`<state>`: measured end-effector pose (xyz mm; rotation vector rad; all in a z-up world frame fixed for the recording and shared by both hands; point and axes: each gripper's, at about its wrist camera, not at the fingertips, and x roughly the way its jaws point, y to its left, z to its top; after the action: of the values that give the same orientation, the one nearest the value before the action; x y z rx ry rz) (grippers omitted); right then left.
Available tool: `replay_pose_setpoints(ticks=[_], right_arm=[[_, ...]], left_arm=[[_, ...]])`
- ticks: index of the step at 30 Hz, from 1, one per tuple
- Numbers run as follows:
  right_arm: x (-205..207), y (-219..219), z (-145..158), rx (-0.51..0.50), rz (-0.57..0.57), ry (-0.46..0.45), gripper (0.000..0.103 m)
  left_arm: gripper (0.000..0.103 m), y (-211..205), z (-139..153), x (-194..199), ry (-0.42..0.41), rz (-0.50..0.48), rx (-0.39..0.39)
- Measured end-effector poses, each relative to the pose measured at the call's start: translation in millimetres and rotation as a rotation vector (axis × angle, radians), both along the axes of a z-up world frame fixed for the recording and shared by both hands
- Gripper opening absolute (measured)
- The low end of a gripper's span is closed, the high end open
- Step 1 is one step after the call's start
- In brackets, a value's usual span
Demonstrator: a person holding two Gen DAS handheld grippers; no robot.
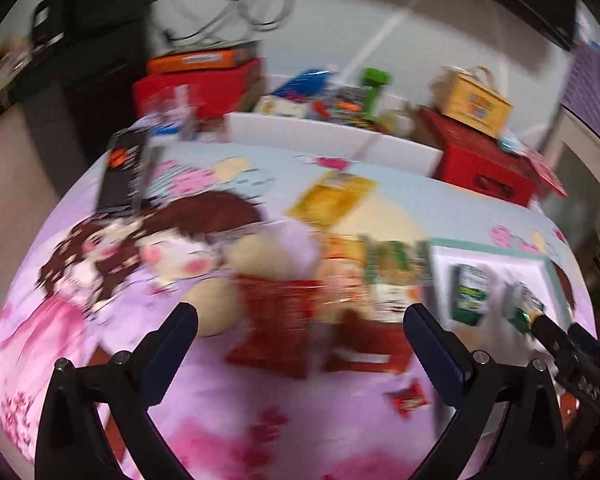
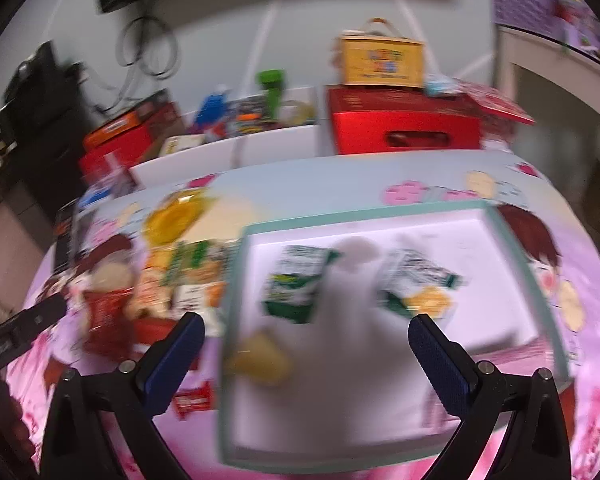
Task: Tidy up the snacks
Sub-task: 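Lift both open tools out of the tray toward the snack pile, then reach the left tool to the red Rusks bag while the right tool grasps the red-brown cake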
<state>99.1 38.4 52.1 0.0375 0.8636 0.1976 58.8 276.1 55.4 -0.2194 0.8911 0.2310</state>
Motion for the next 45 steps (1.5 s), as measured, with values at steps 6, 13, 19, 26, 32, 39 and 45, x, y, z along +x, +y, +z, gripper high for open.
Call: replay_pose_setpoints(ticks=[6,13,19,26,32,39,45], right_arm=[[-10.4,53.7,-11.0,0.010,0.132,0.008,0.103],[-13.1,90.2,-29.9,-0.010,0.219,0.030,0.103],[-6.8,98.1,-41.7,0.008,0.229,0.052,0.098],[0.2,109.7,-53.5,-0.027,0.252,0.063,0.092],[-0.6,121.5,-59.7,-0.044,0.284,0.071,0.089],[3.2,127.7,-73.0,-0.042,0.287,0.101,0.086],[6.0,127.4,-77.4,-0.034,0.274,0.106,0.078]], left_arm=[[0.102,30.8,-10.2,-10.5,0.015,0.073,-0.077],[0.102,30.9,-31.4,2.0,0.062,0.043,-0.140],[0.102,31.8,-54.3,20.1,0.108,0.031,-0.176],[0.098,32.3,-68.8,30.5,0.131,0.026,-0.198],[0.088,33.4,-72.6,32.2,0.138,0.026,-0.211],[0.087,31.3,-74.6,35.0,0.145,0.015,-0.204],[0.087,30.6,-79.7,36.9,0.161,0.009,-0.204]])
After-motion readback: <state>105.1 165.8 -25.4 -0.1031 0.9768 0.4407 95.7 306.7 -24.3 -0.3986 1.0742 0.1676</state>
